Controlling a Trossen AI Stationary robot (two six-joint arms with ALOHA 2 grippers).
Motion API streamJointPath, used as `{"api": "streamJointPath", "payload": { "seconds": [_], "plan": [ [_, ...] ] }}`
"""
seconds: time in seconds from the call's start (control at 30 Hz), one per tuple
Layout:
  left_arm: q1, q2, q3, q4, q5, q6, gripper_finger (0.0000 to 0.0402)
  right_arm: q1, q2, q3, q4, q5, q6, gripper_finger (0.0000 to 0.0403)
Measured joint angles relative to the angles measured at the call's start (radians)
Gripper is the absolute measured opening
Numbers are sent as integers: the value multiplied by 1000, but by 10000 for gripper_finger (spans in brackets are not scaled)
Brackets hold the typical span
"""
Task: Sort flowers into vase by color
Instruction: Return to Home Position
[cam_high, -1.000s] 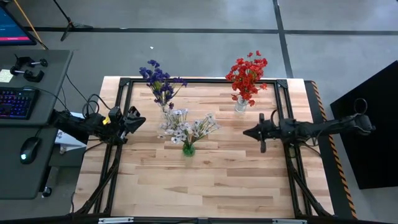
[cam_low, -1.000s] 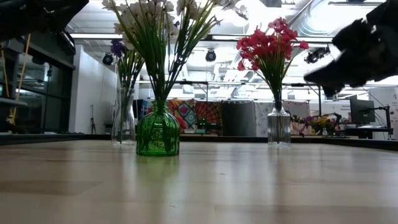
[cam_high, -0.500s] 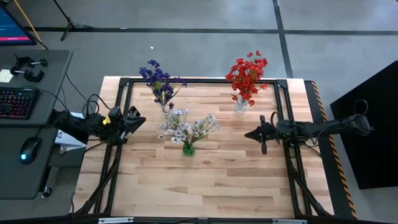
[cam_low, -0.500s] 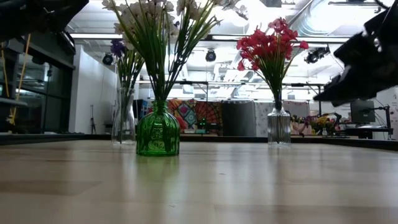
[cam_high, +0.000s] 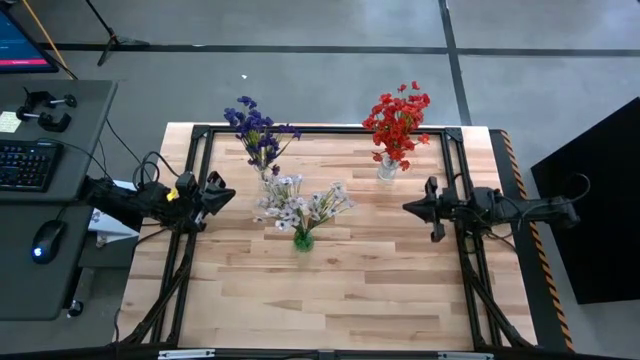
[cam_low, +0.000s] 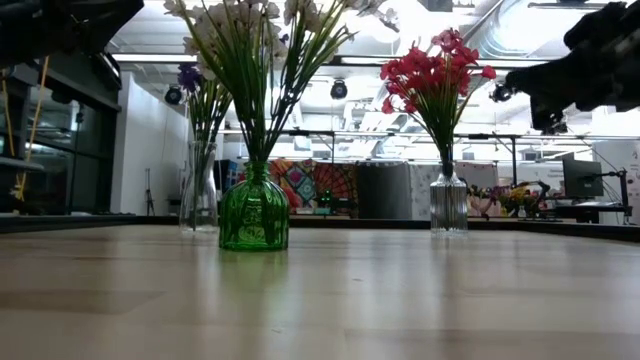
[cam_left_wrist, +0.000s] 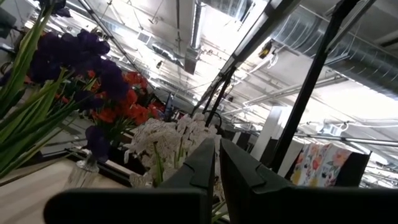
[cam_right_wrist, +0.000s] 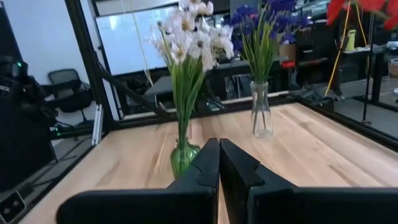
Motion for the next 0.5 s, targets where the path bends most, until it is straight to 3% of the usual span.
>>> {"api": "streamJointPath", "payload": {
  "seconds": [0.5],
  "plan": [
    [0,0,0,-25,3,0,13,-1,8,0,-27,2,0,0]
  ]
}}
